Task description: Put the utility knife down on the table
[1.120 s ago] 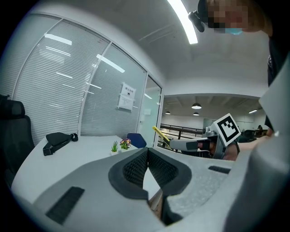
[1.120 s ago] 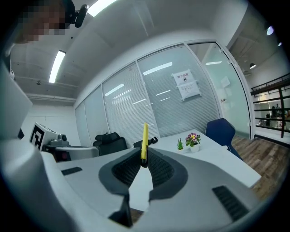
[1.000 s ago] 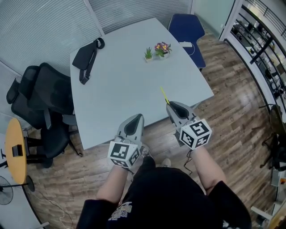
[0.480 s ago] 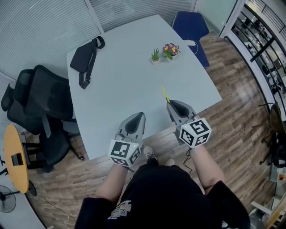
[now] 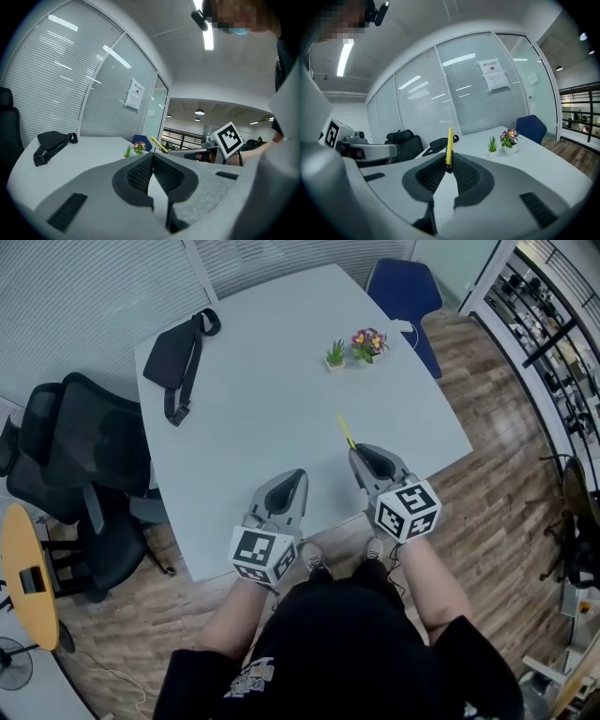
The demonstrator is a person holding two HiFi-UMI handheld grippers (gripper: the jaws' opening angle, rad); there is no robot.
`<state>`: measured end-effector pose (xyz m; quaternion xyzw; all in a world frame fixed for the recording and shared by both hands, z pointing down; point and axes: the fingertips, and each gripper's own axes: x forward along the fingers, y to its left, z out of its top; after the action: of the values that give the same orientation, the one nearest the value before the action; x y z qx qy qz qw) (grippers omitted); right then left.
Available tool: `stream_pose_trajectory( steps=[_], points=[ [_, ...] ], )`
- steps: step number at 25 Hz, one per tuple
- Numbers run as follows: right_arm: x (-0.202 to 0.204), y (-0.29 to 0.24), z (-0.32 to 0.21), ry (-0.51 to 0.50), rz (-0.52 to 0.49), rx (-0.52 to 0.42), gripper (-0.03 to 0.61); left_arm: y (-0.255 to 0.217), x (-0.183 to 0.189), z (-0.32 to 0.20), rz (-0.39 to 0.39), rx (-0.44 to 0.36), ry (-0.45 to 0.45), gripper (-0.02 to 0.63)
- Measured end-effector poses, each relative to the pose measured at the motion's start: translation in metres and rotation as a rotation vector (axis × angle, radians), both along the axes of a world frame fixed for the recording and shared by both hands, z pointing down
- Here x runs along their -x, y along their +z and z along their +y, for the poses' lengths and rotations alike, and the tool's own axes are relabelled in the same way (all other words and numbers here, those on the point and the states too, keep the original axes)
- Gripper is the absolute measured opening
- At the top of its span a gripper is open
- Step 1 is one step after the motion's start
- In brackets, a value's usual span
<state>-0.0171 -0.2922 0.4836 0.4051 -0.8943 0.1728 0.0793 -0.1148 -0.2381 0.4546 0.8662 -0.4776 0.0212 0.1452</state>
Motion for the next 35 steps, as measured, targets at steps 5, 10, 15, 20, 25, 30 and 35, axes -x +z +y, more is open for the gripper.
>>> stream_pose_trajectory(
  steps=[5,10,15,20,25,30,35],
  points=[
    [0.007,0.017,-0.012,-0.033,0.025,0.023,0.054,0.004,0.006,-0.005,-0.001,0.011,-0.030,0.005],
    [0.009,0.041,-0.023,-0.091,0.047,0.069,0.054,0.009,0.004,-0.008,-0.002,0.031,-0.089,0.006],
    [0.010,0.070,-0.034,-0.165,0.080,0.121,0.054,0.016,-0.002,-0.010,-0.016,0.055,-0.150,0.005],
    [0.011,0.106,-0.036,-0.252,0.143,0.178,0.054,0.025,-0.009,-0.007,-0.015,0.085,-0.219,0.006],
    [0.009,0.141,-0.035,-0.319,0.209,0.223,0.054,0.038,-0.015,-0.001,-0.023,0.118,-0.266,0.006],
    [0.004,0.175,-0.037,-0.363,0.280,0.269,0.054,0.051,-0.021,0.002,-0.024,0.147,-0.296,0.006],
    [0.001,0.206,-0.038,-0.394,0.348,0.318,0.054,0.061,-0.019,0.002,-0.024,0.172,-0.323,0.005]
  ],
)
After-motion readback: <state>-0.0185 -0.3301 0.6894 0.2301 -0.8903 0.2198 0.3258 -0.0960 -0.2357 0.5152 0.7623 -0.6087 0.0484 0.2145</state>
